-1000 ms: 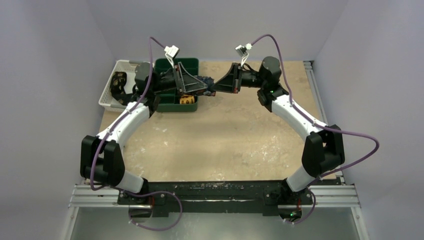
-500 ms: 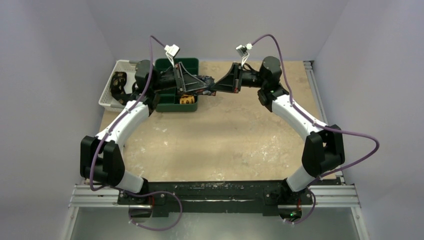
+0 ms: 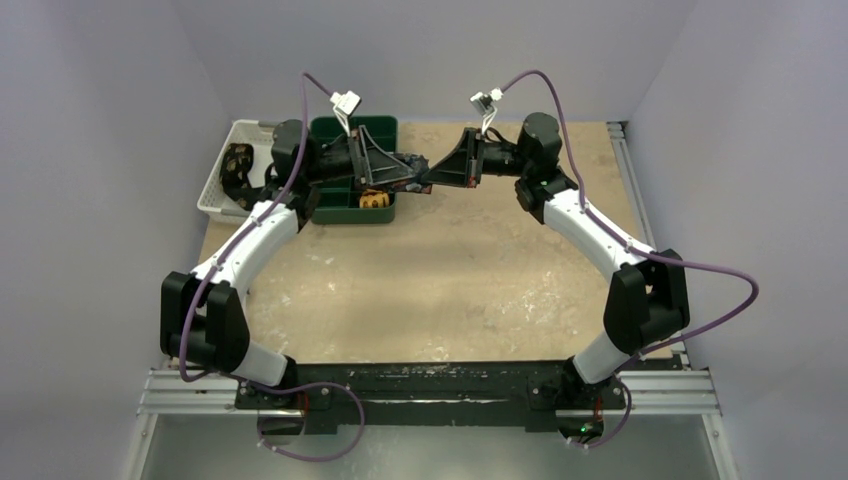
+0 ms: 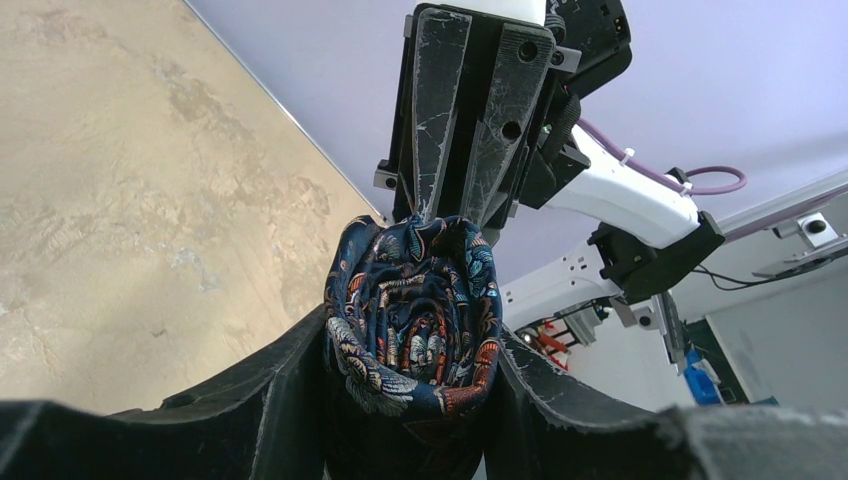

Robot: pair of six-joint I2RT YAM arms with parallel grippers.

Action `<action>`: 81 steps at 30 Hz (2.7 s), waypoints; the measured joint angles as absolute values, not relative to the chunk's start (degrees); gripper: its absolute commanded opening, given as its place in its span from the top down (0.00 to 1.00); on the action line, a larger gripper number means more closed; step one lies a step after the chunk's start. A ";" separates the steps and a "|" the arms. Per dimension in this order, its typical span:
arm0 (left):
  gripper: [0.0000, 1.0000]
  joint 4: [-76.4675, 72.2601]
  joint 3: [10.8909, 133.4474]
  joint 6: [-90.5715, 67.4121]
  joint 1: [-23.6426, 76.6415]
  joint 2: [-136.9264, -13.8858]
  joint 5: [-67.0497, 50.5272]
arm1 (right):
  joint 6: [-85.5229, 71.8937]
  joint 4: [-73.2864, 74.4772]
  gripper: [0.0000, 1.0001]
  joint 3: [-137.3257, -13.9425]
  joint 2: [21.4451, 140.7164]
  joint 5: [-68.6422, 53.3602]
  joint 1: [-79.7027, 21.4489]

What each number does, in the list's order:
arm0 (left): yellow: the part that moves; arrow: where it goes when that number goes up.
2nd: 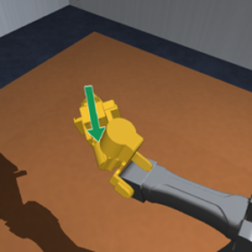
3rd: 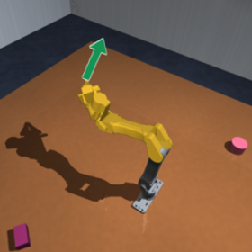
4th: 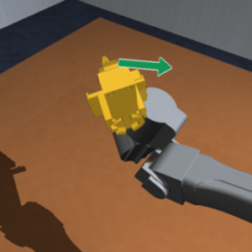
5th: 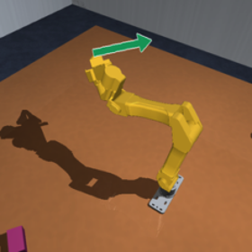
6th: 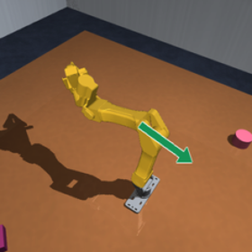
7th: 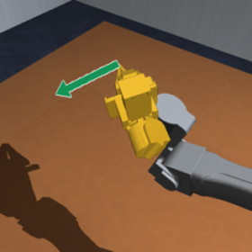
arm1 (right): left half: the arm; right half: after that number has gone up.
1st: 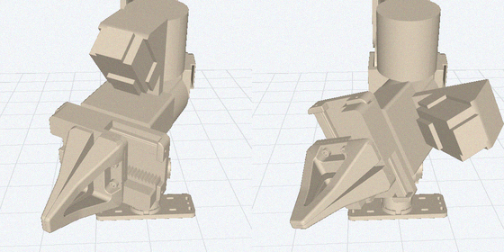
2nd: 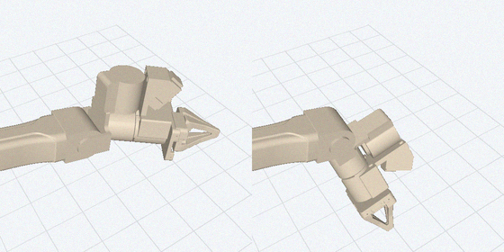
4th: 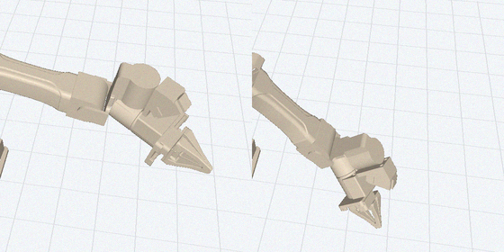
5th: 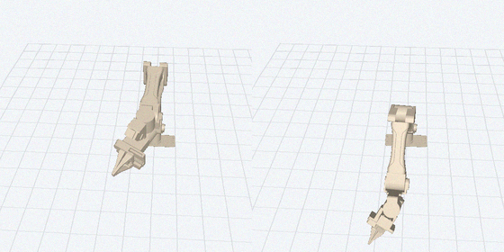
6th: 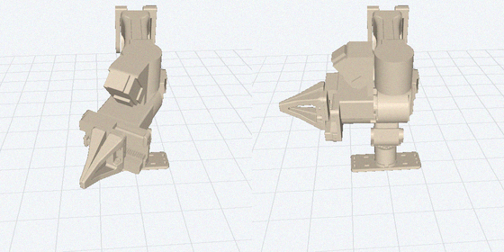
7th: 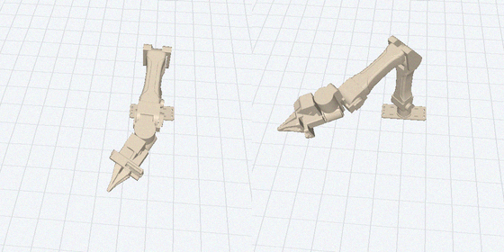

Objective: Roll the ties
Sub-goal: Place the tie in the storage box.

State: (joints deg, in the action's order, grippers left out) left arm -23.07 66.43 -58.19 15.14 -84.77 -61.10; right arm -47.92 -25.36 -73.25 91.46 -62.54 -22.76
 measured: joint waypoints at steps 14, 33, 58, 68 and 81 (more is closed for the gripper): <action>0.46 -23.00 66.43 -57.91 15.46 -84.77 -60.84 | -47.75 -25.08 1.00 -73.25 91.48 -62.57 -22.81; 1.00 -16.34 68.82 -52.60 15.88 -84.73 -60.25 | -47.51 -24.77 0.88 -73.28 91.57 -62.54 -22.76; 1.00 -15.42 68.99 -54.48 15.05 -84.09 -60.88 | -47.29 -23.81 0.16 -73.32 91.90 -61.08 -23.64; 1.00 -6.98 69.69 -49.63 12.36 -84.16 -60.45 | -46.87 -23.53 0.01 -73.41 91.90 -61.04 -23.73; 1.00 57.25 106.72 22.96 4.93 -99.94 -46.28 | -44.03 -20.12 0.01 -74.13 91.90 -59.64 -20.21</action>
